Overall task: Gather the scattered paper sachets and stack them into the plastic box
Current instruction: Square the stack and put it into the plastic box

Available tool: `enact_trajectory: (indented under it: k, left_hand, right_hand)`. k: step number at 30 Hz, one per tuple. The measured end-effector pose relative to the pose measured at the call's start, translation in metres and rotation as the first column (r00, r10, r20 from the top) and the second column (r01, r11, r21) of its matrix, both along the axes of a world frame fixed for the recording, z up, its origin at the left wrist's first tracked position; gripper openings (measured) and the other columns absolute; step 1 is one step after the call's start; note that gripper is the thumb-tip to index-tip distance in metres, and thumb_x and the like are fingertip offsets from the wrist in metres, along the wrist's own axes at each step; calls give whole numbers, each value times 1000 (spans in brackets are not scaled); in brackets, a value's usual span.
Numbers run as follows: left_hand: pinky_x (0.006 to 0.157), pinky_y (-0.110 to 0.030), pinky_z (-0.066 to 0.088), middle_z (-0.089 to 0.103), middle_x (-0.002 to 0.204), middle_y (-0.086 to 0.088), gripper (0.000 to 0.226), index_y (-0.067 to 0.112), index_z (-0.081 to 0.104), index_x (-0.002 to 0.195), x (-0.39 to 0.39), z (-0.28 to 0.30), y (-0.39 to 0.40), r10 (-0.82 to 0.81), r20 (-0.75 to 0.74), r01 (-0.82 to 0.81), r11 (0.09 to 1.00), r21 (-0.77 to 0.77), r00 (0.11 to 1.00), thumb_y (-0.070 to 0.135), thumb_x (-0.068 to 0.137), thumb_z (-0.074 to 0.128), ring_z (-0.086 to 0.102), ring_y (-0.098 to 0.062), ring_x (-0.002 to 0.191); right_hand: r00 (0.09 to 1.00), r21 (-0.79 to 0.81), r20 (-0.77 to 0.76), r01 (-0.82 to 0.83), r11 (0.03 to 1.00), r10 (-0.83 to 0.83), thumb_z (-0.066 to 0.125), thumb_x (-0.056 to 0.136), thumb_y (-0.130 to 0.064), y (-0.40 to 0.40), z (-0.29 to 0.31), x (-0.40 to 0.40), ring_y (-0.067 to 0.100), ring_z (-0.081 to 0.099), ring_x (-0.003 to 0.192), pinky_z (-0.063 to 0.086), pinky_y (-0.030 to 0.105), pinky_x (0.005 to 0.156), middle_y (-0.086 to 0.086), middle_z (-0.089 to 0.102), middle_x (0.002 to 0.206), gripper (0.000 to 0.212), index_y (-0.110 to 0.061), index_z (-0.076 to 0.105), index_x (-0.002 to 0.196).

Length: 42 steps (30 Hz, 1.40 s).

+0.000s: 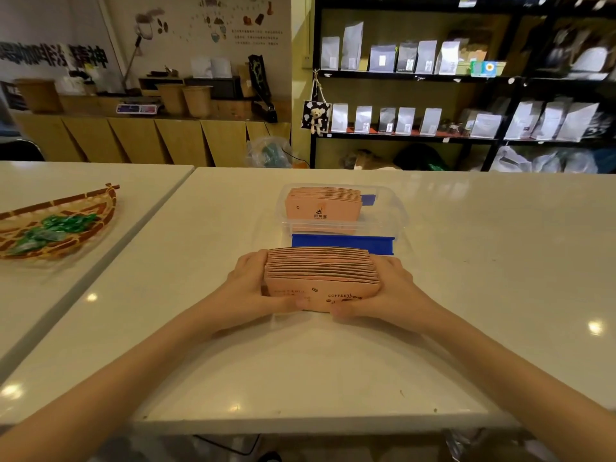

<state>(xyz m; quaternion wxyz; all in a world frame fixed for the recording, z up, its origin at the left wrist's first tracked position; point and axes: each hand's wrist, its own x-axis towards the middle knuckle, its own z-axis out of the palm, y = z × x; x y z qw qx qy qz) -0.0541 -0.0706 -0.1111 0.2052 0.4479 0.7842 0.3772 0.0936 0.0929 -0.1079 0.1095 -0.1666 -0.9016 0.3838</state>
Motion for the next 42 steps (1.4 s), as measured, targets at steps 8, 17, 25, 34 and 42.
enact_trajectory:
  k: [8, 17, 25, 34, 42]
  left_hand:
    - [101, -30, 33, 54, 115, 12, 59, 44, 45, 103, -13, 19, -4, -37, -96, 36, 999, -4, 995, 49, 52, 74, 45, -5, 110]
    - [94, -29, 37, 48, 104, 15, 51, 32, 54, 111, -12, 47, 5, -154, -401, 51, 965, -257, 903, 46, 65, 69, 36, -7, 106]
    - [68, -7, 34, 50, 84, 23, 45, 30, 59, 107, -8, 71, 12, -274, -478, 102, 929, -355, 834, 47, 66, 69, 48, 1, 78]
    - [101, -30, 28, 51, 117, 12, 44, 23, 61, 105, -50, 131, 46, -163, -638, 113, 987, -118, 752, 38, 64, 72, 39, -4, 113]
    - [111, -43, 12, 32, 143, 6, 46, 25, 61, 107, -92, 123, 95, -232, -618, 36, 949, -313, 751, 43, 65, 71, 13, -14, 134]
  right_hand:
    - [994, -107, 101, -33, 994, 44, 79, 52, -49, 20, 18, 13, 9, 43, 118, 40, 37, 104, -11, 47, 125, 67, -42, 46, 110]
    - [982, 214, 155, -137, 967, 105, 70, 66, -48, 22, 40, 11, 2, 32, 112, 36, 24, 97, -19, 43, 112, 46, -40, 47, 106]
    - [952, 391, 248, -268, 881, 180, 70, 67, -47, 24, 58, 0, 6, 41, 107, 43, 20, 90, -20, 44, 104, 38, -37, 49, 97]
    - [993, 560, -25, -80, 825, 114, 72, 62, -48, 64, 118, -28, 10, 31, 118, 30, 29, 100, -7, 50, 118, 48, -24, 59, 102]
    - [996, 522, 87, -72, 850, 31, 72, 65, -45, 97, 106, -69, 12, 16, 130, 19, 37, 107, -6, 39, 135, 44, -26, 61, 103]
